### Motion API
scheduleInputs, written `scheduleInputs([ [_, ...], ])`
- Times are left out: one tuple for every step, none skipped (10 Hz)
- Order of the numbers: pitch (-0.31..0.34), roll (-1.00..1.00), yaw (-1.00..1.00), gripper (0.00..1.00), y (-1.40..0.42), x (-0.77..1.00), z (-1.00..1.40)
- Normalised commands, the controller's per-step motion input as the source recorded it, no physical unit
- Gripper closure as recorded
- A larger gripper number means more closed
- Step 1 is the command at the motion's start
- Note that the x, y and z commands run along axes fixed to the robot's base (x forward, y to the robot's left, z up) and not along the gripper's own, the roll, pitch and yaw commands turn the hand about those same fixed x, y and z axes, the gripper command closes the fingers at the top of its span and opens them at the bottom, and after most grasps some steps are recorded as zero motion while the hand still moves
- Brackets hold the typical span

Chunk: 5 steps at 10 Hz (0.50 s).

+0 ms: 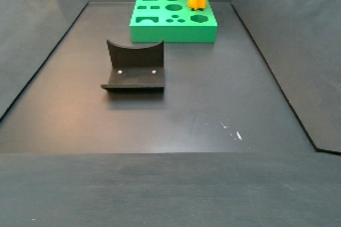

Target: Insert the star object.

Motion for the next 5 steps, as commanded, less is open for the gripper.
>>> scheduleInputs([
  [0.000, -0.16, -0.82, 1.00, -0.03, 0.00, -0.11],
  [0.016, -0.08, -0.65, 1.00, 0.00, -0.05, -0.09],
  [0.023, -0.01, -0.60, 1.00, 0.04, -0.13, -0.09],
  [0.030, 0.00, -0.51, 1.00, 0.14, -0.18, -0.12],
  [0.030, 0.00, -0.48, 1.00, 0.15, -0.17, -0.12],
])
